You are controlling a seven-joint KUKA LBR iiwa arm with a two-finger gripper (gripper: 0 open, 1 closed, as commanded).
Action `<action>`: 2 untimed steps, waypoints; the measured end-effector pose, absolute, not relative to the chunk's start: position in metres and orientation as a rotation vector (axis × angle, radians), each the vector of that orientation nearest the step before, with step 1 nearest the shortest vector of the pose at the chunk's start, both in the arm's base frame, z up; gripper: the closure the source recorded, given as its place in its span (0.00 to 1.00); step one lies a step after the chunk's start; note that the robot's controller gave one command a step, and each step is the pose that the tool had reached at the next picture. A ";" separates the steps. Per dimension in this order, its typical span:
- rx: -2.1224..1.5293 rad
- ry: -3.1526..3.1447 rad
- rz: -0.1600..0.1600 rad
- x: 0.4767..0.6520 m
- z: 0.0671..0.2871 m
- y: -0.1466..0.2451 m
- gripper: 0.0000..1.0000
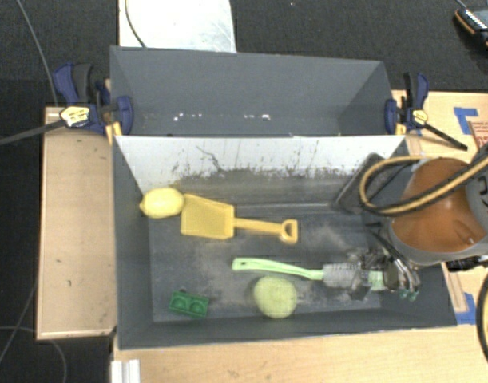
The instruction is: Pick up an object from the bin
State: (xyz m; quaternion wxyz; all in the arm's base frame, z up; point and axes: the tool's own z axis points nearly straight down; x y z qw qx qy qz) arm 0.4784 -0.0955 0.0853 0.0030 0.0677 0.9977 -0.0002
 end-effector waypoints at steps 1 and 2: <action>0.207 3.130 0.001 0.478 0.115 -0.095 1.00; 0.203 3.125 -0.001 0.479 0.128 -0.095 1.00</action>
Offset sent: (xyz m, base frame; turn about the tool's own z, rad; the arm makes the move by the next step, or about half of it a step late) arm -0.0008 0.0002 0.0379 -0.0024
